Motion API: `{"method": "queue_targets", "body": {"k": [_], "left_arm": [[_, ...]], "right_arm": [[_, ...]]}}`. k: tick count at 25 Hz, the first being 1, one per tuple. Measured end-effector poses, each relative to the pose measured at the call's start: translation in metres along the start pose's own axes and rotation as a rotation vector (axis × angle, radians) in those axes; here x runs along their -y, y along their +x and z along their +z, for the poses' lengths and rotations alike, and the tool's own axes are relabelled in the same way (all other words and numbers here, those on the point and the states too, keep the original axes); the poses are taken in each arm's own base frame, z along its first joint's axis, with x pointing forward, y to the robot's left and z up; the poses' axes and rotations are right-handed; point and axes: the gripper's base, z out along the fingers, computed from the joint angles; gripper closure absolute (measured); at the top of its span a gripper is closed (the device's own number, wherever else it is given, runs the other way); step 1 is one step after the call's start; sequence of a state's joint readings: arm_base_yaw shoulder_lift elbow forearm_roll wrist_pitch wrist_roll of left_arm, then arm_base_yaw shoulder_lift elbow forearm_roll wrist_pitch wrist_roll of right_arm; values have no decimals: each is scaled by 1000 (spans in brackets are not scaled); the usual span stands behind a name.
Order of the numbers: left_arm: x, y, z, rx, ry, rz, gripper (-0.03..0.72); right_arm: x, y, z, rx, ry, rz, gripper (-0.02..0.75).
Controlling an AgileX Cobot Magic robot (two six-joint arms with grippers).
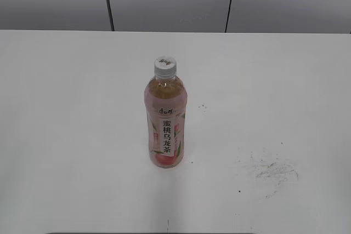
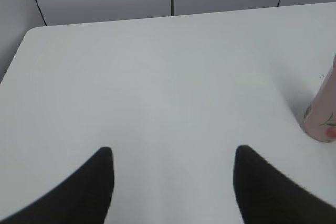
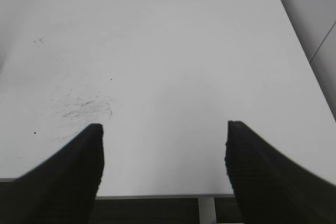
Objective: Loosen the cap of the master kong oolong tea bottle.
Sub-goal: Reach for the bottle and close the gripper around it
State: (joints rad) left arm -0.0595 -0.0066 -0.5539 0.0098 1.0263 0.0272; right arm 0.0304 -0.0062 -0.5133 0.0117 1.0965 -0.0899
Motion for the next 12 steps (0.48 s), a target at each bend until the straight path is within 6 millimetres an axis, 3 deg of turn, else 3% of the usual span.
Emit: {"method": "queue_targets", "body": {"k": [12], "left_arm": [[0,0,0,0,0,0,253]], "right_arm": [[0,0,0,0,0,0,194]]}}
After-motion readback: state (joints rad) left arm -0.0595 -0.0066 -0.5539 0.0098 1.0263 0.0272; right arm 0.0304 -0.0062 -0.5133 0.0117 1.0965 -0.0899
